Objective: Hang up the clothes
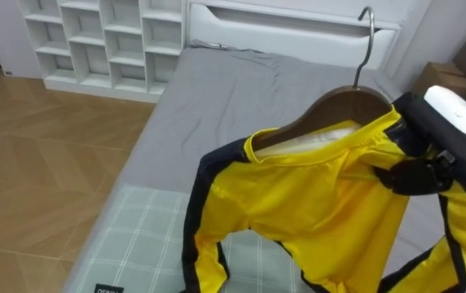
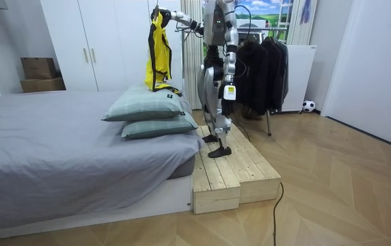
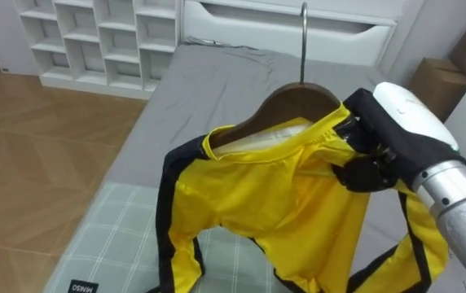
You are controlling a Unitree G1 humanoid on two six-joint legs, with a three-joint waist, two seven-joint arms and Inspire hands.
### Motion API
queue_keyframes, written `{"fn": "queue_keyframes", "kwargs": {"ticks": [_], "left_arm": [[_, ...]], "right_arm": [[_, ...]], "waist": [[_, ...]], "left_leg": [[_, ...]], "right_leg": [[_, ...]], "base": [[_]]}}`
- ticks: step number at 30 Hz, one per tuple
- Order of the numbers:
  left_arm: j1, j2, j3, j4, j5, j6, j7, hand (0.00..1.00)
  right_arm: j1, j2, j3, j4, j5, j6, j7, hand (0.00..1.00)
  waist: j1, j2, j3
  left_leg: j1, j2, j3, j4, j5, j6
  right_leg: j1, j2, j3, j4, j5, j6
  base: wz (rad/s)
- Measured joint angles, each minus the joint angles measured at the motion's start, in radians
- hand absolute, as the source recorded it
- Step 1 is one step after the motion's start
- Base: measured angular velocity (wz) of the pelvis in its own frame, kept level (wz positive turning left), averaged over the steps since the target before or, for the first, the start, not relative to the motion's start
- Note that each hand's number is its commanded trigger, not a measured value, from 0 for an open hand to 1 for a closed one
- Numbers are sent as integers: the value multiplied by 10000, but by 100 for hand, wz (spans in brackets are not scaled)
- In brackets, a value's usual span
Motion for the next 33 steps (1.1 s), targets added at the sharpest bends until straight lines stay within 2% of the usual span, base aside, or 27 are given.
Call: {"fn": "queue_keyframes", "kwargs": {"ticks": [3, 13, 22, 25, 27, 29, 31, 33], "left_arm": [[-70, -2, -60, -2, 17, 50, -109, 0], [-235, 8, -243, 9, 15, 41, 103, 0], [-188, 12, -241, 43, 19, 61, 150, 0], [-178, 38, -241, 29, 45, 133, 150, 0], [-159, 41, -230, 5, 409, 190, 148, 0], [-142, 41, -242, 5, 665, 247, 137, 0], [-143, 41, -241, 23, 917, 259, 132, 0], [-134, 41, -252, 25, 1133, 303, 100, 0]], "right_arm": [[69, 9, 2, -278, -263, 115, 244, 100], [736, 241, 4, -408, -293, 110, 277, 100], [1162, 357, 3, -403, -301, 121, 278, 100], [1266, 492, 2, -403, -305, 123, 193, 100], [1385, 820, -7, -391, -444, 123, 108, 100], [1497, 1010, -15, -330, -583, 123, 73, 100], [1625, 1038, -43, -274, -656, 164, 27, 100], [1724, 1040, -151, -263, -735, 186, 4, 100]], "waist": [[-70, 12, 13], [-69, -21, -13], [-40, 21, 7], [-68, 19, 5], [-79, -27, -26], [-127, 8, -11], [-166, -2, -20], [-221, 20, -16]], "left_leg": [[-19, 3, 0, 1, -26, 8], [5, 4, 20, 4, -26, 9], [-16, 7, 213, 10, -48, 17], [-19, 7, 256, 17, -50, 22], [21, 17, 344, 17, -51, 22], [55, 23, 415, 25, -71, 37], [60, 27, 502, 26, -98, 54], [36, 74, 796, 30, -159, 56]], "right_leg": [[-3, -7, -44, -3, -1, 1], [1, -1, -4, 10, -2, 3], [-137, -14, 106, 51, -2, 3], [-140, -20, 111, 30, -2, 3], [-143, -5, 209, 21, -1, 4], [-129, 2, 267, 21, -1, 4], [-168, 14, 379, 31, 2, 8], [-386, 59, 632, 135, 27, 23]], "base": [[0], [0], [-7], [-3], [-10], [-11], [-16], [-34]]}}
